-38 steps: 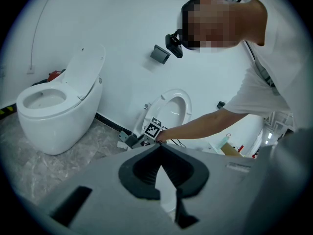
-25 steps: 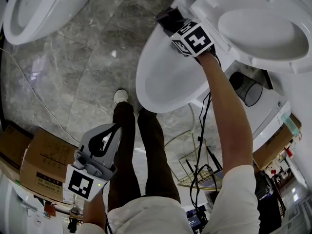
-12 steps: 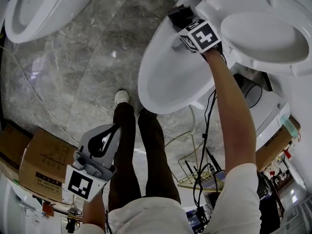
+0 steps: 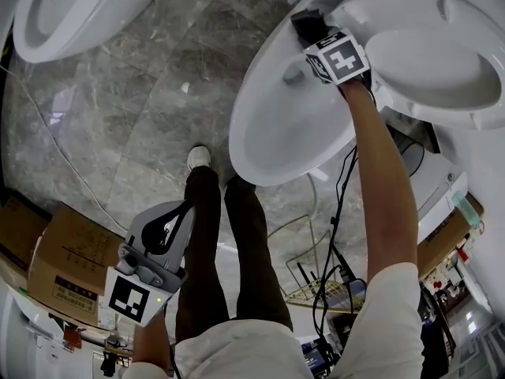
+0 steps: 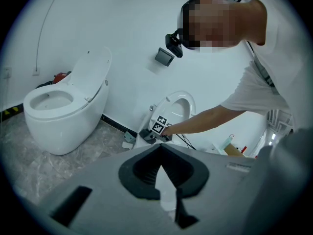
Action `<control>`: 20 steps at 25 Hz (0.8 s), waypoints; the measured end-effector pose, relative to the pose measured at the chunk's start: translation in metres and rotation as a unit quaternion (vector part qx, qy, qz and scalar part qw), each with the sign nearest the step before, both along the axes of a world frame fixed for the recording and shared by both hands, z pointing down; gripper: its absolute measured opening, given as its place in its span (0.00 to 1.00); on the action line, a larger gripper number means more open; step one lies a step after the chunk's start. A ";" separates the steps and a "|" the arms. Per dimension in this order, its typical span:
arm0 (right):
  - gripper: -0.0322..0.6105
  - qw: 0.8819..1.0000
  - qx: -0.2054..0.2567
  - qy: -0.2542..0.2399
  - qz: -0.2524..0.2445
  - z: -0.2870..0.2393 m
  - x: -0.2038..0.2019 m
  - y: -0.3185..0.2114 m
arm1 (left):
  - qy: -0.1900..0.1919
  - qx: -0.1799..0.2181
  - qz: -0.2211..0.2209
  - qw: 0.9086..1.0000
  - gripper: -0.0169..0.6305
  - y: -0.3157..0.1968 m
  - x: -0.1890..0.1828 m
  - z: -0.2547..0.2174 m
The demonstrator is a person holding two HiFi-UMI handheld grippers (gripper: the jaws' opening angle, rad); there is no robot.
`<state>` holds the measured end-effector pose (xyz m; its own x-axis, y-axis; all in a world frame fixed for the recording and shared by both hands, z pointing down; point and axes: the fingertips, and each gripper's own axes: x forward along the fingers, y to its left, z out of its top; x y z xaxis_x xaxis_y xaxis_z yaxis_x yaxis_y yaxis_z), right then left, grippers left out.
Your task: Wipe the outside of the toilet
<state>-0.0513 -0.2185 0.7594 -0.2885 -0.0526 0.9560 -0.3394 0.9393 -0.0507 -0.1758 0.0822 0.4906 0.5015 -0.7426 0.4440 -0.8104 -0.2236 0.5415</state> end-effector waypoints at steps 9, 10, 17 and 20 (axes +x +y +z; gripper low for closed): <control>0.14 0.999 0.028 -0.022 0.017 -0.013 -0.002 0.006 | 0.003 0.004 -0.002 1.000 0.02 0.004 0.000 -0.001; 0.14 0.999 0.035 -0.032 0.019 -0.016 -0.003 0.010 | 0.004 0.005 -0.002 1.000 0.02 0.005 0.001 -0.002; 0.14 0.988 0.037 -0.132 0.069 -0.050 0.001 0.063 | 0.007 0.017 0.005 1.000 0.02 0.003 0.013 -0.012; 0.14 0.977 0.017 -0.182 0.108 -0.070 0.006 0.086 | 0.005 0.020 0.010 1.000 0.02 0.003 0.018 -0.017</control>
<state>-0.0454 -0.1328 0.6895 -0.5877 -0.1786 0.7891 -0.4944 0.8513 -0.1755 -0.1573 0.0848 0.4733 0.5202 -0.7501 0.4084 -0.8003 -0.2610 0.5399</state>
